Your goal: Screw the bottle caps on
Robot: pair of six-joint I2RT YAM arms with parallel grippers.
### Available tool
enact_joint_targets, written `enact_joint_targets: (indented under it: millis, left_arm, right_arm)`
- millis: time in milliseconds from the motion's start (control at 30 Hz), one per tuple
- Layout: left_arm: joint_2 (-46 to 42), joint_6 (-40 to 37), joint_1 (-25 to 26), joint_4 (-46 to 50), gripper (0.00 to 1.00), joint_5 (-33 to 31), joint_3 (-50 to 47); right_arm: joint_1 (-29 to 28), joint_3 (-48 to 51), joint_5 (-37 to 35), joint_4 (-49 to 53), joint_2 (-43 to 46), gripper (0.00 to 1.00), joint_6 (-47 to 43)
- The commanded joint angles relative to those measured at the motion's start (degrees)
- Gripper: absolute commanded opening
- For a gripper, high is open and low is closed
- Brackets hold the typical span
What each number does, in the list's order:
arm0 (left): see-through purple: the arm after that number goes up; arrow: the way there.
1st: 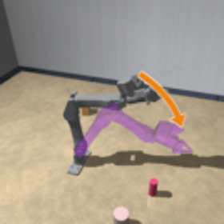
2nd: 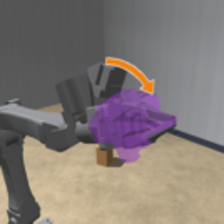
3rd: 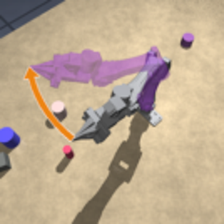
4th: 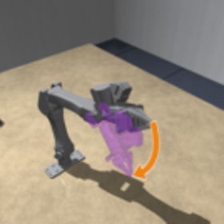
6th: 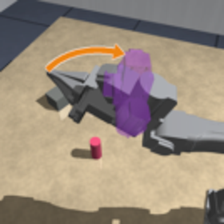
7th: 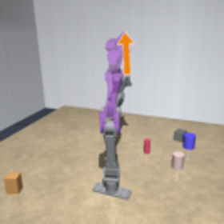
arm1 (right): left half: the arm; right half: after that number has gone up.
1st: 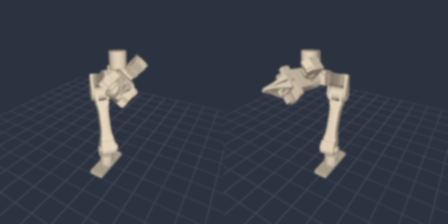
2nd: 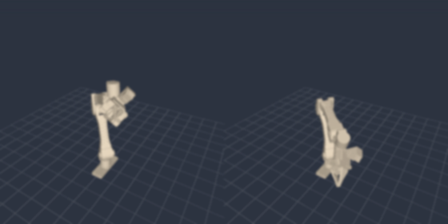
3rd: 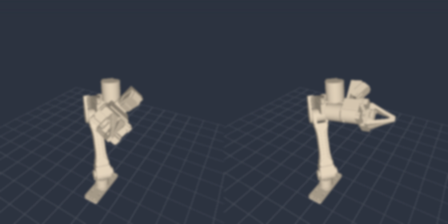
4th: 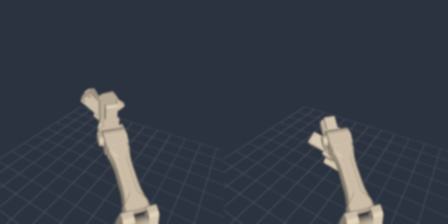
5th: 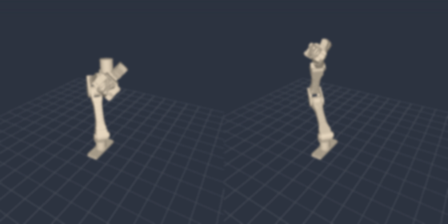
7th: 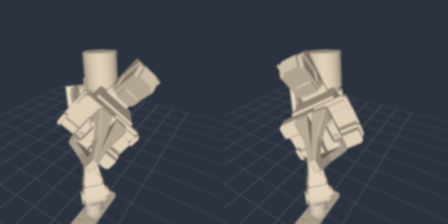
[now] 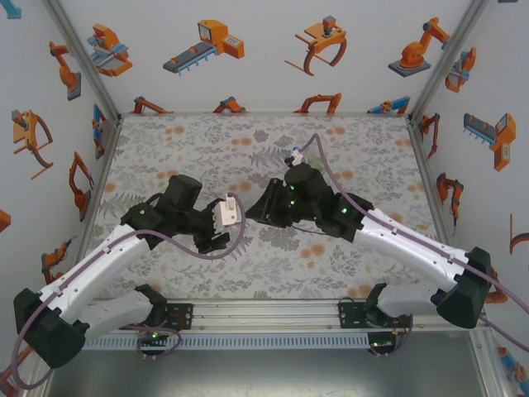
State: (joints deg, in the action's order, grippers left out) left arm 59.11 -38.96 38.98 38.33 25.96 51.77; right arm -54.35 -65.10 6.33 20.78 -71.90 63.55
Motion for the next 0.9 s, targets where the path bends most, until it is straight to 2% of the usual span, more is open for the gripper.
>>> enact_joint_targets:
  millis: [0,100,200,300,467,667,800,867]
  left_arm:
    - [-0.83,-0.50,0.68,-2.98,0.00,5.19,3.07]
    - [-0.85,-0.68,0.70,-3.13,0.00,5.77,2.81]
    - [-0.83,-0.79,0.70,-3.16,0.00,6.08,2.80]
    - [-0.76,-1.16,0.57,-3.10,0.00,7.66,2.70]
    - [-0.76,-2.78,0.66,-2.30,0.00,12.93,2.55]
    - [-0.39,-5.34,0.58,-0.21,0.00,20.37,2.89]
    - [0.23,-6.10,0.62,0.61,0.00,22.30,3.34]
    - [0.44,-6.03,0.66,0.61,0.00,22.17,3.42]
  right_arm:
    - [-0.17,-0.77,-2.06,1.77,1.71,0.37,-8.58]
    - [-0.15,-1.19,-3.15,1.24,3.95,0.57,-11.93]
    - [0.39,-1.72,-2.55,1.20,5.59,0.64,-15.24]
    - [0.78,-2.10,-0.53,0.74,6.73,0.64,-21.52]
    - [0.75,-1.70,5.12,-1.77,10.65,0.62,-37.33]
    - [0.76,2.11,22.09,-8.03,15.82,0.62,-59.38]
    - [0.80,1.70,22.12,-6.86,15.45,0.61,-60.90]
    - [0.74,0.35,17.55,-5.42,13.82,0.59,-55.96]
